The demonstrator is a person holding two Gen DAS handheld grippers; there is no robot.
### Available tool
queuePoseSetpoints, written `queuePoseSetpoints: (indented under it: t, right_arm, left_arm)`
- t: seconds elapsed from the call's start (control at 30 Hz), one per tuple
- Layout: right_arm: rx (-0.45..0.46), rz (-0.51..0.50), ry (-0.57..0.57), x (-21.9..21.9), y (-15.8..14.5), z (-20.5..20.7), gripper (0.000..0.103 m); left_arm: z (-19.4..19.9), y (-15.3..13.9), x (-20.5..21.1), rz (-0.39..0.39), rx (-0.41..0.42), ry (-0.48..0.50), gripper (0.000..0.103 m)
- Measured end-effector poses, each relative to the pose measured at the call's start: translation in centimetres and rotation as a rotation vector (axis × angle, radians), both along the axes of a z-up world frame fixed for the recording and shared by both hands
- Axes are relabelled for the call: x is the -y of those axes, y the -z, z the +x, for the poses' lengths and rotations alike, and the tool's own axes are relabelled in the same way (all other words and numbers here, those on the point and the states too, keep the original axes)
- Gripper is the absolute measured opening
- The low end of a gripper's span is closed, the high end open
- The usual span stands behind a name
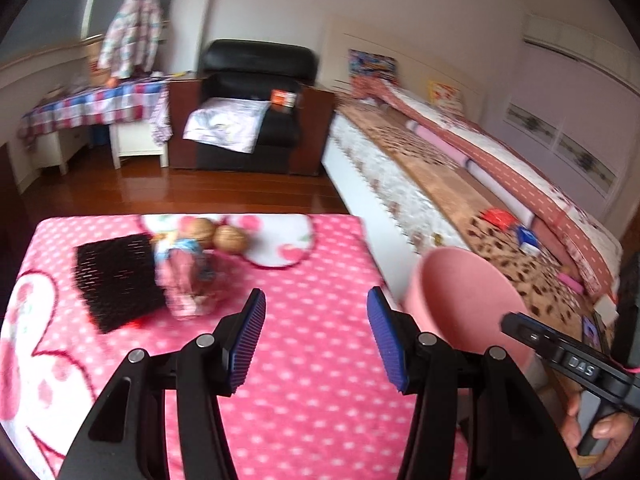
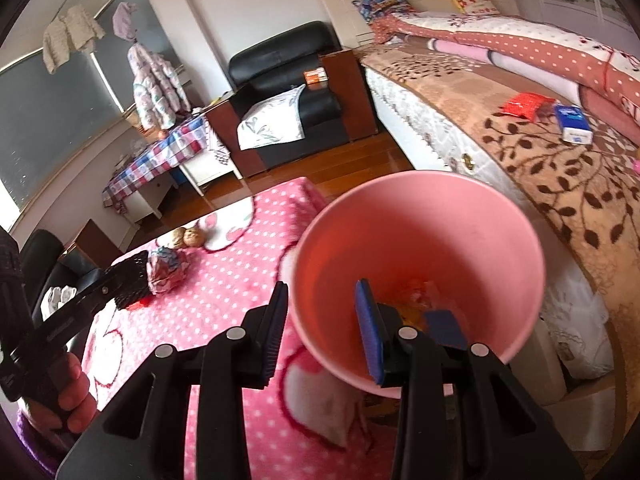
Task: Collect trash
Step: 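Move both tools back over the black mesh pad on the blanket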
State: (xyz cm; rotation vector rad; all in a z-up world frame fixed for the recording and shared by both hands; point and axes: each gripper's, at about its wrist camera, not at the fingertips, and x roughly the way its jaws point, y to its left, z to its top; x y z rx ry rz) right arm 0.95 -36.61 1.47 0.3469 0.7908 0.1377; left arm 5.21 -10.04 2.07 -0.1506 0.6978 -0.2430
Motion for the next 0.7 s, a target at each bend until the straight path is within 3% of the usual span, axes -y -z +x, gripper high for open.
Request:
queuePoseSetpoints:
  t: [0.4, 0.7]
  right_arm:
    - [0.002, 0.005, -0.128, -5.6, -0.3, 1.6, 0.036]
    - [-0.017, -0.029, -0.246, -10.6, 0.1, 2.7, 0.036]
  left_arm:
    - [0.2, 0.2, -11.3, -0.013, 0.014, -0.277, 0.052]
    - [2.2, 1.6, -14.4, 0.002, -0.006, -0.324, 0.052]
